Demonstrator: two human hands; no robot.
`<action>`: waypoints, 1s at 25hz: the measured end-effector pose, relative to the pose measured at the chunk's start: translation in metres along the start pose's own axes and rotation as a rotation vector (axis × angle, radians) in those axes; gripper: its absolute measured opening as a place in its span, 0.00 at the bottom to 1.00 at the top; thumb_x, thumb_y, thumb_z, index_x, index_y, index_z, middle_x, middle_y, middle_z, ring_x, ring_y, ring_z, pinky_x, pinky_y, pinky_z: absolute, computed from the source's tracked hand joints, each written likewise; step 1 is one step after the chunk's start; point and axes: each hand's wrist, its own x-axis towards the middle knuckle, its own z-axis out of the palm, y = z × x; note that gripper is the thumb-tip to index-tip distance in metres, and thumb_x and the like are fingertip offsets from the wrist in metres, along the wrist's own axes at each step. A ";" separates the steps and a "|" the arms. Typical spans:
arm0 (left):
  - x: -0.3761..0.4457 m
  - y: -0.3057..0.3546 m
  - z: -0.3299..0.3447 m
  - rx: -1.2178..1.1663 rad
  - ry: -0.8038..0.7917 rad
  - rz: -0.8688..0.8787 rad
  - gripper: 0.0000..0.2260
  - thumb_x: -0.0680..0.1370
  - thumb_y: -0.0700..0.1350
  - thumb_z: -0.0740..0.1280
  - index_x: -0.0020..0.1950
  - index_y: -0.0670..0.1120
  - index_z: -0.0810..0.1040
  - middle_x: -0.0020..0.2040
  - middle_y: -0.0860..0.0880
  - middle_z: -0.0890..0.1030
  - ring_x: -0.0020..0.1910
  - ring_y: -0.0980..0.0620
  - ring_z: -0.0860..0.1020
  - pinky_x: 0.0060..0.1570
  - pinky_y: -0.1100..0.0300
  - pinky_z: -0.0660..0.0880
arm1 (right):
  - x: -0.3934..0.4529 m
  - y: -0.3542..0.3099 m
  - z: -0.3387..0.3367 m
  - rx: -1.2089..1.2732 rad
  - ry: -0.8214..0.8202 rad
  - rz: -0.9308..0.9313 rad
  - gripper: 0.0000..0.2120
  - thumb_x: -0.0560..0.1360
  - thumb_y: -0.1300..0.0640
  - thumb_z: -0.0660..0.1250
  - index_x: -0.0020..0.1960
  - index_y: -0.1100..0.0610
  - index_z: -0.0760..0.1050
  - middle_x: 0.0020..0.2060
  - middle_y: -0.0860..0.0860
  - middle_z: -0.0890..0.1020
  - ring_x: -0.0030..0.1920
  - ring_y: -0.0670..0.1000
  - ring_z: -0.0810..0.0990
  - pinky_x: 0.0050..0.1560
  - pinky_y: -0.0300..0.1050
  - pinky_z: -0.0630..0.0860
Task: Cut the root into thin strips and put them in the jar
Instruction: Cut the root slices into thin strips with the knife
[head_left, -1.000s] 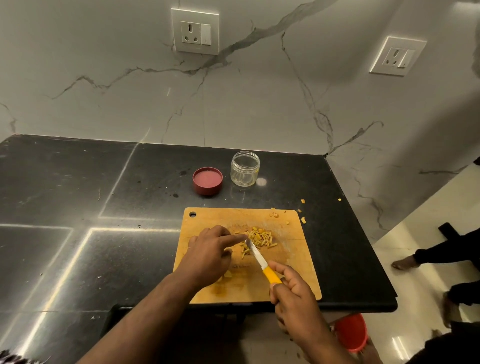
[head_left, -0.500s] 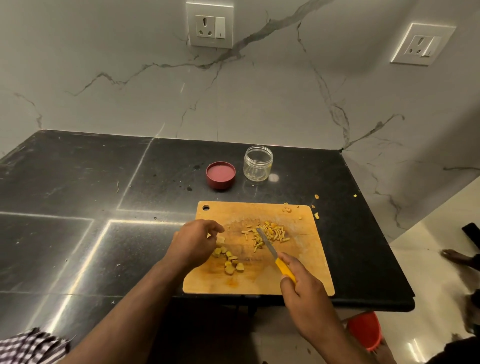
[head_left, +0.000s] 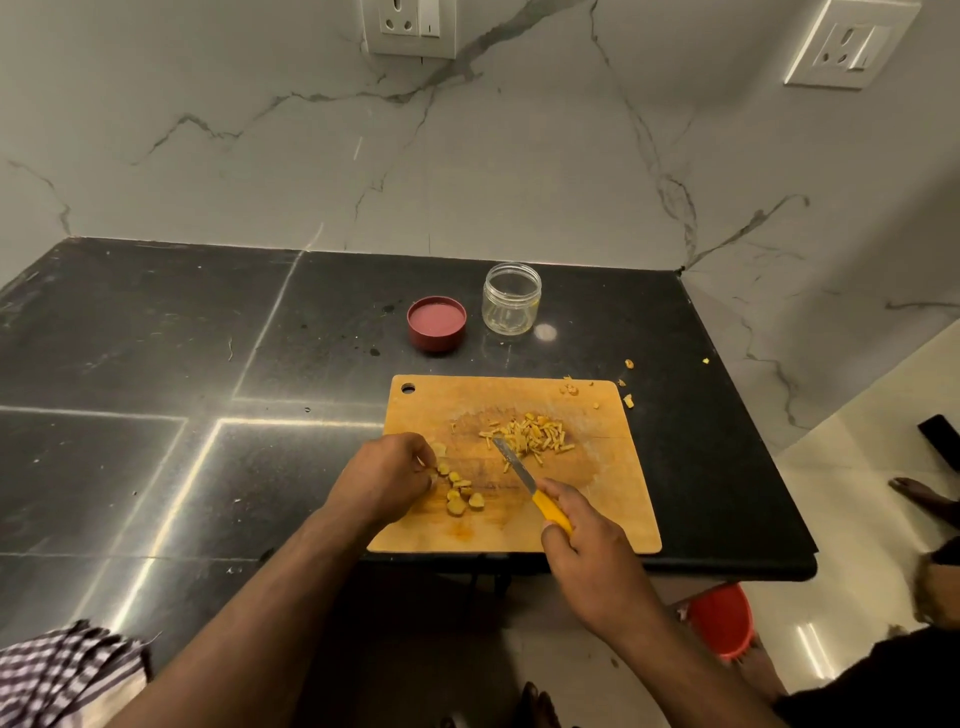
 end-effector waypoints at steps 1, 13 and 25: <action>-0.001 0.000 0.000 -0.004 0.002 -0.002 0.05 0.78 0.47 0.71 0.54 0.53 0.82 0.50 0.52 0.81 0.47 0.53 0.77 0.41 0.59 0.72 | -0.001 0.000 0.000 0.004 -0.003 -0.001 0.22 0.81 0.58 0.58 0.74 0.46 0.66 0.41 0.42 0.74 0.31 0.36 0.74 0.29 0.33 0.68; 0.005 0.020 0.011 -0.124 0.069 0.093 0.05 0.81 0.43 0.66 0.55 0.52 0.79 0.53 0.52 0.83 0.47 0.57 0.78 0.37 0.65 0.71 | -0.009 0.006 -0.001 0.032 0.014 -0.001 0.22 0.81 0.59 0.59 0.74 0.47 0.67 0.40 0.45 0.77 0.30 0.39 0.74 0.28 0.36 0.69; 0.030 0.033 0.027 -0.062 0.050 0.035 0.13 0.80 0.42 0.68 0.64 0.50 0.81 0.57 0.50 0.83 0.50 0.53 0.78 0.48 0.58 0.79 | -0.001 0.014 -0.007 0.041 -0.030 -0.037 0.22 0.81 0.58 0.58 0.74 0.47 0.65 0.42 0.44 0.77 0.32 0.39 0.74 0.30 0.37 0.70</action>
